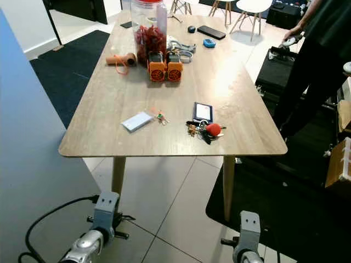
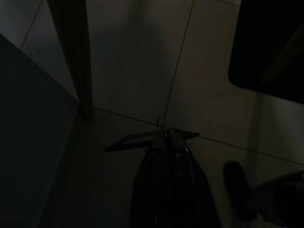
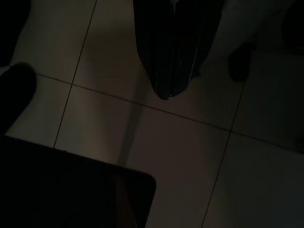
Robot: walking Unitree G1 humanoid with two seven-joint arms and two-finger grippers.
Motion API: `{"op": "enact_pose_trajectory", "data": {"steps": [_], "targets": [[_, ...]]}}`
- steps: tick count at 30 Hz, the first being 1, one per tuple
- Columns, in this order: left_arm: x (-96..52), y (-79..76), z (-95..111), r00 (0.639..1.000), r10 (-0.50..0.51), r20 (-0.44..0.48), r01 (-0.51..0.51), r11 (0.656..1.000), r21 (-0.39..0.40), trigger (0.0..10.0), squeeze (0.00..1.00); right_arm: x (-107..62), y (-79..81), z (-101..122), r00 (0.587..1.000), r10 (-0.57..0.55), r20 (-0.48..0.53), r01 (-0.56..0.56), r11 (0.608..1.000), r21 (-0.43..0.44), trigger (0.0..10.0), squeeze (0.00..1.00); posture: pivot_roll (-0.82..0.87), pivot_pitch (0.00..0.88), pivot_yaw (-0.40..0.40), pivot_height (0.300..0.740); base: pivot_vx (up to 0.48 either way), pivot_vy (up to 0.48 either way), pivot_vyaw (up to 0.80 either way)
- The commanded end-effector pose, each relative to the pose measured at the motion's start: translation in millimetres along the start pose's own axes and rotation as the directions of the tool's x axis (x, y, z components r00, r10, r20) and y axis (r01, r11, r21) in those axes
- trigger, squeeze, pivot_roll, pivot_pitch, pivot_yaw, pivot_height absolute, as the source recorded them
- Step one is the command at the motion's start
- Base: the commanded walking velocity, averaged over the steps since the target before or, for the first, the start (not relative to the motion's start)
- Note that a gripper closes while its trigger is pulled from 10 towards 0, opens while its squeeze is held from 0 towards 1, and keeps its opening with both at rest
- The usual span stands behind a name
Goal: Hang keys on a hook
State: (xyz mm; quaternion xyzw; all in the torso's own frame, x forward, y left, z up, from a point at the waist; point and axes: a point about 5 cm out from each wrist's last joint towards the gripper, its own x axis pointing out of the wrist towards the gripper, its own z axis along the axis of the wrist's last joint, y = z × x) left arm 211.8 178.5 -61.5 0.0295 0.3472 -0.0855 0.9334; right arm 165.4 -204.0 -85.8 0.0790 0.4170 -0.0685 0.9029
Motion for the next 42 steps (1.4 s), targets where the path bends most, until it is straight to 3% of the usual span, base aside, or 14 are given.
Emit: {"op": "enact_pose_trajectory", "data": {"steps": [1, 11, 42], "targets": [[3.1, -10.3, 2.3, 0.999, -0.038, -0.005, 0.038, 0.999, 0.018, 10.0, 0.0, -1.4, -3.9, -1.4, 1.0, -0.024, 0.008, 0.023, 1.0, 0.011, 10.0, 0.0, 0.05, 0.04, -0.04, 0.74, 0.0, 0.0, 0.0], [6.3, -16.5, 7.7, 0.999, -0.051, 0.002, 0.051, 0.998, 0.035, 10.0, 0.0, -2.9, -10.0, -1.1, 0.998, -0.055, 0.026, 0.055, 0.998, 0.01, 10.0, 0.0, 0.03, 0.041, -0.027, 0.74, 0.0, 0.0, 0.0], [6.4, -18.4, 7.1, 0.998, -0.069, -0.007, 0.069, 0.996, 0.064, 10.0, 0.0, -2.5, -6.2, -2.8, 0.999, -0.05, 0.018, 0.049, 0.999, 0.014, 10.0, 0.0, 0.04, 0.046, -0.023, 0.74, 0.0, 0.0, 0.0]]}}
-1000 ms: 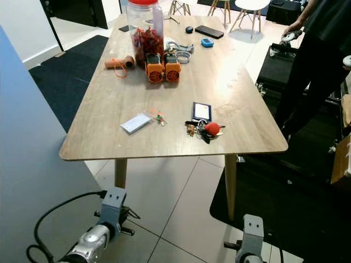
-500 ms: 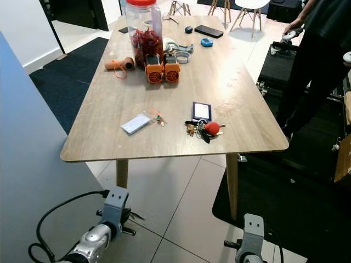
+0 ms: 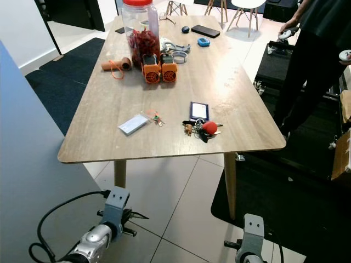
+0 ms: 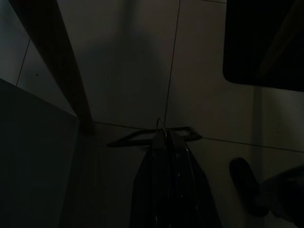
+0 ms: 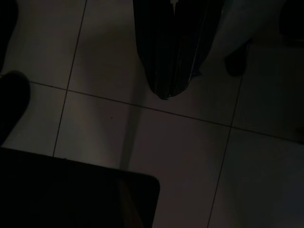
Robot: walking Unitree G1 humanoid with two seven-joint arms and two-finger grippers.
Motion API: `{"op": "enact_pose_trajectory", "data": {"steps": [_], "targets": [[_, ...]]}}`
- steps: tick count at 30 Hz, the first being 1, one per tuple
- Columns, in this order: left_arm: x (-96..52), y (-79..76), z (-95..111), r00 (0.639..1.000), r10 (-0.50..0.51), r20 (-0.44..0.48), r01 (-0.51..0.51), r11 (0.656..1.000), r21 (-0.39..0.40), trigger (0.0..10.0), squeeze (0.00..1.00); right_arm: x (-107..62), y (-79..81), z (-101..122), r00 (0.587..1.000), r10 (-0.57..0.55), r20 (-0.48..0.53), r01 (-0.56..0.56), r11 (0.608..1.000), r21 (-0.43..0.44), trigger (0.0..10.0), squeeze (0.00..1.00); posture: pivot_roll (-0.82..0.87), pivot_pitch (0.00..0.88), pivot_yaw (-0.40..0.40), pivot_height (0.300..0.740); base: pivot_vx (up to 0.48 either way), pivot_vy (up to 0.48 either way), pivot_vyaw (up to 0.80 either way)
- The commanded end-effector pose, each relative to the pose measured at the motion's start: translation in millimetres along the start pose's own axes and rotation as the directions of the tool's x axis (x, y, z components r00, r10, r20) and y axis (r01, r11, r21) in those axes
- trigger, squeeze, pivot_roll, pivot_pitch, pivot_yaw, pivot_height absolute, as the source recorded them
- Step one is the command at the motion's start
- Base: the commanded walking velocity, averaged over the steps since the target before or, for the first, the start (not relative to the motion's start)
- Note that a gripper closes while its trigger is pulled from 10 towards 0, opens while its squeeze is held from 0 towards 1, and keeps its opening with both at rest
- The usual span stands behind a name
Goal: Hang keys on a hook
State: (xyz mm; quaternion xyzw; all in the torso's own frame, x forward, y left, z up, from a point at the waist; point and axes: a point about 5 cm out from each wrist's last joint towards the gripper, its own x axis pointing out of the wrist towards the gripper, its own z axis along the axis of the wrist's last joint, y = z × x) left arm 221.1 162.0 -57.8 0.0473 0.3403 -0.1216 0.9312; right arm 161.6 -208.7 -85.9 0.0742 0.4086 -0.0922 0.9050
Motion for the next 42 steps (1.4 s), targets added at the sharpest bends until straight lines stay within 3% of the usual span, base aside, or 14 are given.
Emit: {"op": "enact_pose_trajectory", "data": {"steps": [1, 21, 31, 38, 42], "targets": [[-0.2, -4.1, -3.5, 1.0, -0.014, -0.015, 0.015, 1.0, 0.005, 10.0, 0.0, -0.4, -0.9, -0.8, 1.0, -0.004, -0.003, 0.004, 1.0, 0.001, 10.0, 0.0, 0.04, 0.049, -0.021, 0.74, 0.0, 0.0, 0.0], [-2.2, 2.0, -4.5, 1.0, -0.011, -0.015, 0.012, 1.0, 0.021, 10.0, 0.0, 0.0, 6.4, -1.6, 0.999, 0.037, -0.003, -0.037, 0.999, -0.035, 10.0, 0.0, 0.05, 0.04, -0.008, 0.74, 0.0, 0.0, 0.0], [-7.3, 6.8, -14.5, 0.999, -0.006, -0.044, 0.008, 0.999, 0.035, 10.0, 0.0, -1.2, 10.2, -6.7, 0.998, 0.058, -0.021, -0.059, 0.997, -0.048, 10.0, 0.0, 0.06, 0.044, -0.022, 0.74, 0.0, 0.0, 0.77], [-10.7, 9.7, -23.5, 0.997, 0.014, -0.081, -0.013, 1.0, 0.002, 10.0, 0.0, -1.3, 9.1, -6.7, 0.998, 0.062, -0.024, -0.063, 0.996, -0.059, 10.0, 0.0, 0.07, 0.047, -0.028, 0.74, 0.0, 0.0, 0.8], [-11.8, 10.4, -22.6, 0.998, 0.009, -0.055, -0.009, 1.0, -0.005, 10.0, 0.0, -0.9, 9.0, -5.6, 0.998, 0.063, -0.023, -0.065, 0.996, -0.063, 10.0, 0.0, 0.07, 0.049, -0.031, 0.74, 0.0, 0.0, 0.8]]}}
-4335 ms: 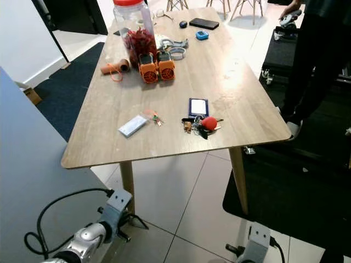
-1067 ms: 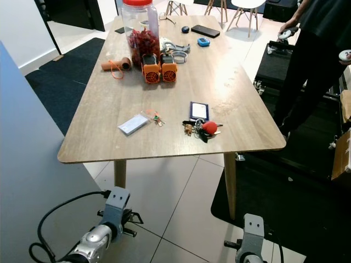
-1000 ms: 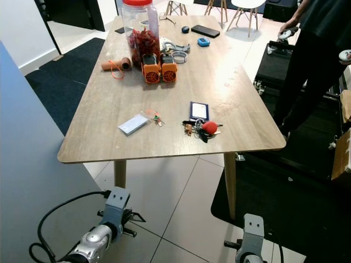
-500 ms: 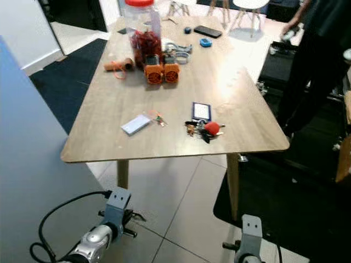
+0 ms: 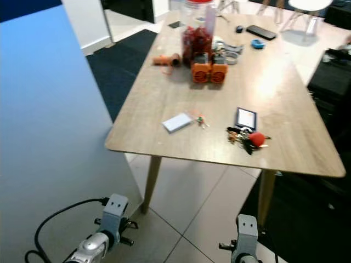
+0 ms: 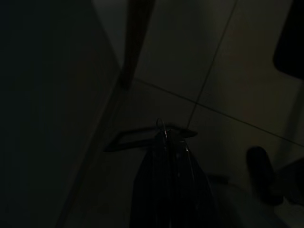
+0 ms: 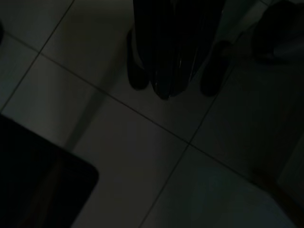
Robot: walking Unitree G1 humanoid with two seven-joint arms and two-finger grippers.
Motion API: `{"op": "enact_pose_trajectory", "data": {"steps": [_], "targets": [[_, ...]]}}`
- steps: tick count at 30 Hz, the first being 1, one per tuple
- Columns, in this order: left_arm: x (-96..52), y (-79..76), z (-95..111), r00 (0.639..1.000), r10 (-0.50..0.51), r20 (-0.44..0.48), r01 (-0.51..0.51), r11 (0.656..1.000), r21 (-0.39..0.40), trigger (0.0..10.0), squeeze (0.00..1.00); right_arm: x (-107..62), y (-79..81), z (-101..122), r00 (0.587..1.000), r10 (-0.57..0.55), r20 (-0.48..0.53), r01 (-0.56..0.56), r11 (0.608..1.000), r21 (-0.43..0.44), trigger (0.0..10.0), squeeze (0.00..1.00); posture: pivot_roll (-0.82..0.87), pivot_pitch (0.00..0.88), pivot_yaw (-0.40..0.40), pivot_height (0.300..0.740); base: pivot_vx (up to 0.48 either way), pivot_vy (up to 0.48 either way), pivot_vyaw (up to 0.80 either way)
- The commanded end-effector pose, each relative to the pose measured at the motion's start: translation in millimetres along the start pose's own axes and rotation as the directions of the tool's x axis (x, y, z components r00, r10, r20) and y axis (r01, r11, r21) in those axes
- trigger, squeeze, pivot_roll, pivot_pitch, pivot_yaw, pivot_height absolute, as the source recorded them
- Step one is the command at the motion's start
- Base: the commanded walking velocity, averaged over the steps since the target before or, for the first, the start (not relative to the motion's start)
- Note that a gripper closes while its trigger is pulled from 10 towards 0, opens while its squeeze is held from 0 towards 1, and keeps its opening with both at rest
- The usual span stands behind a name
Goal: Hang keys on a hook
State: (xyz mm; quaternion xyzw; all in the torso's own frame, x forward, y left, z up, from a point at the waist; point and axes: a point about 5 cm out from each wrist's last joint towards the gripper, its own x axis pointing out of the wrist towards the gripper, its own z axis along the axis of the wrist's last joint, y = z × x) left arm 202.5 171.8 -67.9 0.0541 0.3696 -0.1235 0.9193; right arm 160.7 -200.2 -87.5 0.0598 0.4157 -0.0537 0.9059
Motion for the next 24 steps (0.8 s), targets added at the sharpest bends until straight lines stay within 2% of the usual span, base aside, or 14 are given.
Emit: {"op": "enact_pose_trajectory", "data": {"steps": [1, 24], "targets": [[-2.6, 5.8, -1.9, 1.0, 0.013, 0.009, -0.013, 1.0, -0.013, 10.0, 0.0, -0.5, 1.3, -2.1, 1.0, 0.007, -0.006, -0.007, 1.0, -0.004, 10.0, 0.0, 0.07, 0.049, -0.031, 0.74, 0.0, 0.0, 0.8], [-3.5, 8.0, -2.6, 1.0, 0.018, 0.007, -0.018, 0.999, -0.028, 10.0, 0.0, 0.1, 4.0, -1.6, 1.0, 0.021, -0.01, -0.021, 1.0, -0.014, 10.0, 0.0, 0.07, 0.053, -0.035, 0.74, 0.0, 0.0, 0.8]]}}
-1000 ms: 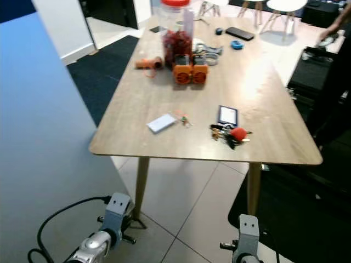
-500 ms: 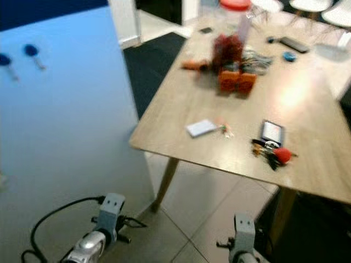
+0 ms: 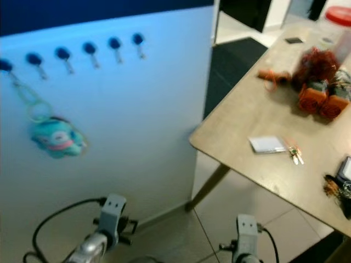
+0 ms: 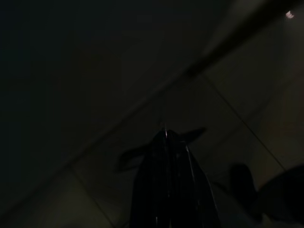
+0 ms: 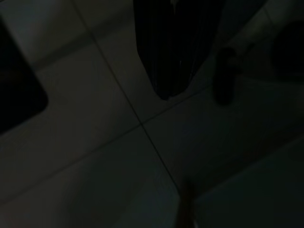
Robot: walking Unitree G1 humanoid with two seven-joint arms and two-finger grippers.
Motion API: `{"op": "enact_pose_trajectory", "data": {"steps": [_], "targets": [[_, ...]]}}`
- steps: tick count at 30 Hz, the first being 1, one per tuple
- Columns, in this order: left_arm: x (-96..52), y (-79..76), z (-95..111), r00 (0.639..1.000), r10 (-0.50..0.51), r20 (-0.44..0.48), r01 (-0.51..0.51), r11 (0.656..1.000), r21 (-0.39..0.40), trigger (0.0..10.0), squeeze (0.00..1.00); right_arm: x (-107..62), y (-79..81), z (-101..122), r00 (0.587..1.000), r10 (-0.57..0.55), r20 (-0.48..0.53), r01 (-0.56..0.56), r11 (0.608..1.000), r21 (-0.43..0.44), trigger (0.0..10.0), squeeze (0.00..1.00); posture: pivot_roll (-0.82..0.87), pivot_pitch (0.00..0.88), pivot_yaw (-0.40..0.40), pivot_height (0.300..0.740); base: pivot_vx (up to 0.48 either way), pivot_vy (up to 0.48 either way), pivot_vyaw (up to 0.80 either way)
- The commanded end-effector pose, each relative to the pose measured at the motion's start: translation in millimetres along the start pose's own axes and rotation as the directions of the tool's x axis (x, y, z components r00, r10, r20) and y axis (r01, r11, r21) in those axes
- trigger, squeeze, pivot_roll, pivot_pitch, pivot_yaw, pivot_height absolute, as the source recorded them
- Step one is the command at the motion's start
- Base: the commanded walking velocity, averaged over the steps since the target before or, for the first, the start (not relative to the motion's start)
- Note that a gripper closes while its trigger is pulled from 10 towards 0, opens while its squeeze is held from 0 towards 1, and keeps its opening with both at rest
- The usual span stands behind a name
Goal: Hang keys on a hook
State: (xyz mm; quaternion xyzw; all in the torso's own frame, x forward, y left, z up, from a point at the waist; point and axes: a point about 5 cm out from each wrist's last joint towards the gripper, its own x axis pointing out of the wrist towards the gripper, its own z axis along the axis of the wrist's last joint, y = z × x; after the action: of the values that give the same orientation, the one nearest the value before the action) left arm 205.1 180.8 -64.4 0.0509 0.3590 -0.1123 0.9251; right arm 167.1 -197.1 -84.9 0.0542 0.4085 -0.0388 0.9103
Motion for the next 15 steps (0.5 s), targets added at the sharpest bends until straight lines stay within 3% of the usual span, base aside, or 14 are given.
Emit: {"op": "enact_pose_trajectory", "data": {"steps": [1, 15], "targets": [[-1.3, -1.0, -4.7, 1.0, -0.001, -0.014, 0.0, 1.0, -0.014, 10.0, 0.0, -1.8, 0.7, -7.2, 1.0, 0.0, -0.025, 0.001, 1.0, 0.008, 10.0, 0.0, 0.07, 0.052, -0.035, 0.74, 0.0, 0.0, 0.8], [-0.9, 1.7, -2.3, 1.0, -0.006, -0.013, 0.005, 1.0, -0.016, 10.0, 0.0, -0.5, 5.2, -5.9, 1.0, 0.006, -0.023, -0.005, 1.0, 0.019, 10.0, 0.0, 0.08, 0.05, -0.026, 0.74, 0.0, 0.0, 0.8]]}}
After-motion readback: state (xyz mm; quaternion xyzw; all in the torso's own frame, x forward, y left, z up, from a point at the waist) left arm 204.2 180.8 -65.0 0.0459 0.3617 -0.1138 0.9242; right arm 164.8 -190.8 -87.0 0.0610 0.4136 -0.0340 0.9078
